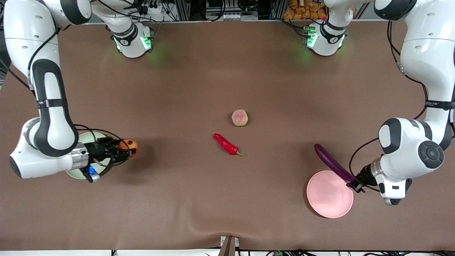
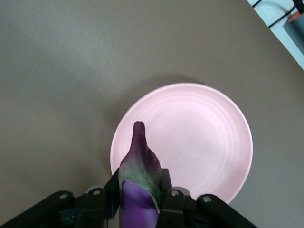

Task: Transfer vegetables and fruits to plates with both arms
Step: 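Carry the apple to the green plate while the left gripper carries the eggplant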

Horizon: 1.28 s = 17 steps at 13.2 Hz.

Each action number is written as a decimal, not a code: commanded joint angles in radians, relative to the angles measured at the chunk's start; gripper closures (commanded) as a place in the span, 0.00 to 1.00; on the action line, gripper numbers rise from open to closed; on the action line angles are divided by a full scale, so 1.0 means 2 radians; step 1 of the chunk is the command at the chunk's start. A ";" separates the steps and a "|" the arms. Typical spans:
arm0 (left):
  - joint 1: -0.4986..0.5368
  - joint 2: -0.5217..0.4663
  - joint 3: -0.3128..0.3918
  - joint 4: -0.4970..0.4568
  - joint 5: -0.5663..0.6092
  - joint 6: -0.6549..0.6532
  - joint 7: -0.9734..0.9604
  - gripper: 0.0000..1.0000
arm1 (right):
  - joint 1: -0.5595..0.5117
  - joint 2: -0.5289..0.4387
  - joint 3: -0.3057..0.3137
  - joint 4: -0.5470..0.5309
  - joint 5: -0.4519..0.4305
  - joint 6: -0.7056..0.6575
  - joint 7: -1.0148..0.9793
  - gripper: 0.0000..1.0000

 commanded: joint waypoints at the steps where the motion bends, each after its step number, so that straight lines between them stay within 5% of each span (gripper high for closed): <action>1: -0.009 0.040 0.009 0.043 -0.007 0.018 0.015 1.00 | 0.004 -0.004 0.009 0.015 -0.093 -0.007 -0.059 0.43; 8: -0.005 0.084 0.016 0.076 -0.038 0.058 0.029 1.00 | -0.040 -0.006 0.008 0.003 -0.231 0.015 -0.248 0.43; 15: -0.009 0.094 0.016 0.076 -0.039 0.069 0.027 1.00 | -0.089 -0.004 0.008 -0.077 -0.242 0.147 -0.379 0.43; 17: -0.011 0.094 0.016 0.076 -0.039 0.069 0.026 1.00 | -0.106 -0.003 0.008 -0.084 -0.241 0.155 -0.410 0.33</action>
